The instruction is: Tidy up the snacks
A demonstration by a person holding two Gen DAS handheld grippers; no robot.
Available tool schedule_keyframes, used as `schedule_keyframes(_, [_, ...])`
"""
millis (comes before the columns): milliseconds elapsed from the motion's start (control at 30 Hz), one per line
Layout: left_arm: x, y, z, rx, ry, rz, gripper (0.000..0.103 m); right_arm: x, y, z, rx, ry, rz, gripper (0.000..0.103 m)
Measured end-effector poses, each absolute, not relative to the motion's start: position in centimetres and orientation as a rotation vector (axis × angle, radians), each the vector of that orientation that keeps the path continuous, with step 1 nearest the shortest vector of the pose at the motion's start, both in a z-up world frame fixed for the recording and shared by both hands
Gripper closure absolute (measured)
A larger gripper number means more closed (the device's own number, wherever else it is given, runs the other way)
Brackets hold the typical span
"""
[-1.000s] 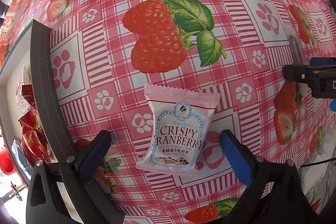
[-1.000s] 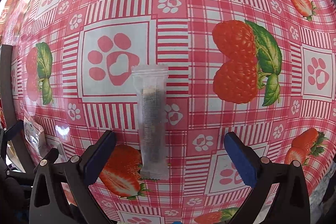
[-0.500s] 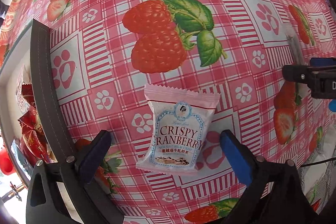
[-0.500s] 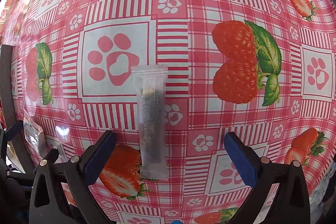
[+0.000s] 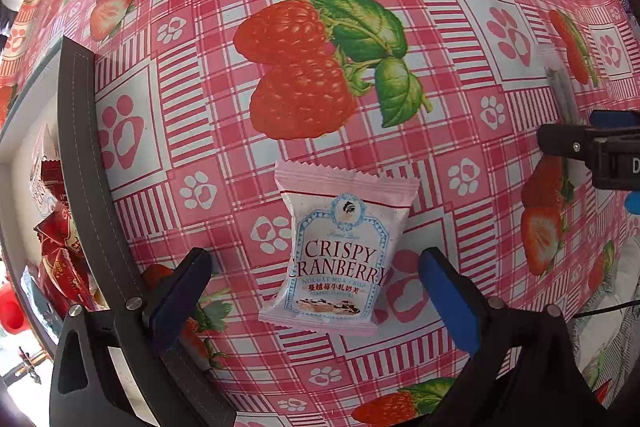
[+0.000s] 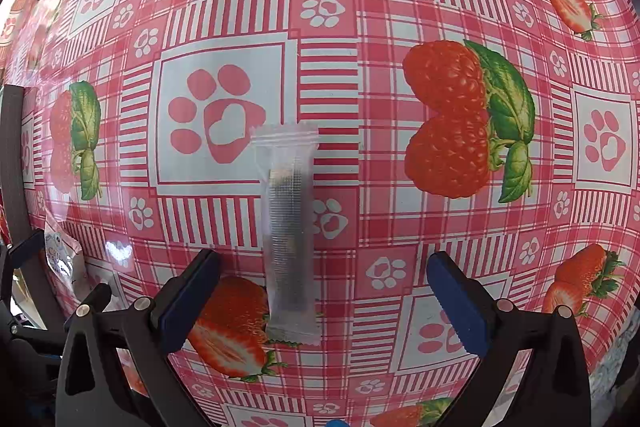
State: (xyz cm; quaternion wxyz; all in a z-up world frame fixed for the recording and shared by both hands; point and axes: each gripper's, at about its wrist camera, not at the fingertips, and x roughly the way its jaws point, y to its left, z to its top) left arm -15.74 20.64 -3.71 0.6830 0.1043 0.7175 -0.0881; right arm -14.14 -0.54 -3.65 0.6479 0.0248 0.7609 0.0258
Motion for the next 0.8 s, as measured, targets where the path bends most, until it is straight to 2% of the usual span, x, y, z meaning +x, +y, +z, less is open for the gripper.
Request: schedule_keyframes(800, [-15.7,20.7,-3.4,0.235,1.607,-0.195,0.0,-14.2,-0.6,-3.5,0.056,1.722,0.059,0.0])
